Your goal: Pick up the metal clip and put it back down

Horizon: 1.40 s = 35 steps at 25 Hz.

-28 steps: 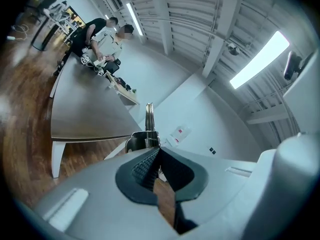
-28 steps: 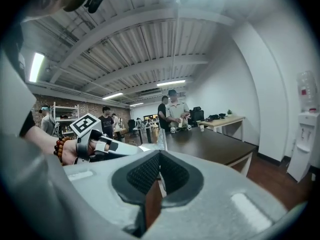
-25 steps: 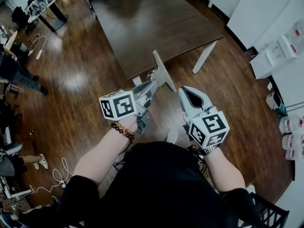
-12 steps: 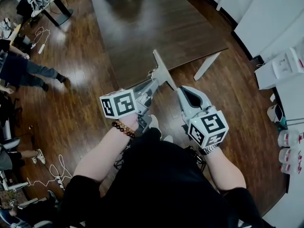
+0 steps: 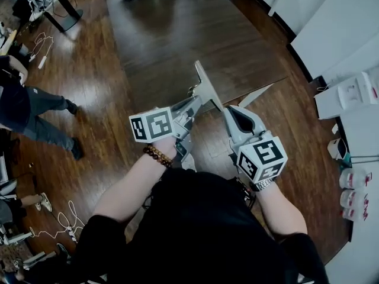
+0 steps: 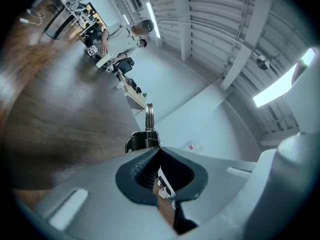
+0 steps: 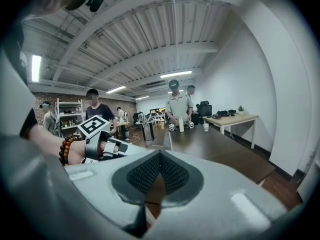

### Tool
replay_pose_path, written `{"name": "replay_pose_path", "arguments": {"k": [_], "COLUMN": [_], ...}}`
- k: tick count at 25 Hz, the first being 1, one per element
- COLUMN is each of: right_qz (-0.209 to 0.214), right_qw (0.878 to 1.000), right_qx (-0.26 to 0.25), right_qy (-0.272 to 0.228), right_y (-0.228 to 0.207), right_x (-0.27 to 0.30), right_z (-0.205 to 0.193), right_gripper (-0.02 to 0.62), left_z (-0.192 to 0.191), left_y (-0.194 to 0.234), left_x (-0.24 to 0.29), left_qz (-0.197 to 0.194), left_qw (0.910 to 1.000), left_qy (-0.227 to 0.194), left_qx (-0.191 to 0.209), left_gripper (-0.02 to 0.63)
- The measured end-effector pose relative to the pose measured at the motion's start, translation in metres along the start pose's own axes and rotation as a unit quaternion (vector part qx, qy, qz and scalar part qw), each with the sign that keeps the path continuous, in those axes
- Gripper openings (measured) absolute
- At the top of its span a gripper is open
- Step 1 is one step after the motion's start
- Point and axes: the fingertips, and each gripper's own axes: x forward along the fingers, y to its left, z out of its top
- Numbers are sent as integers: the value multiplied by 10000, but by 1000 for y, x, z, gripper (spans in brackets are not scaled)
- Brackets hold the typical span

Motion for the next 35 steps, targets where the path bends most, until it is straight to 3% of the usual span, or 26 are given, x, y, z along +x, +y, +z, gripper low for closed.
{"name": "replay_pose_path", "arguments": {"k": [12, 20, 27, 35], "right_qz": [123, 490, 934, 1301], "right_qw": [9996, 9970, 9906, 9823], "right_qx": [11, 4, -34, 156], "right_qy": [263, 596, 1003, 1337], "right_y": [-44, -95, -117, -154], "right_x": [69, 115, 145, 170], "right_z": [14, 9, -32, -36], "right_gripper": [-9, -9, -9, -8], "left_z": [33, 49, 33, 40], "left_y": [79, 132, 191, 225], "left_x": [61, 108, 130, 159], "left_qz": [298, 737, 1015, 1379], "left_qw": [9963, 9899, 9787, 9610], "left_qy": [162, 42, -269, -510], "left_qx": [-790, -1209, -1765, -2344], "left_gripper": [25, 25, 25, 25]}}
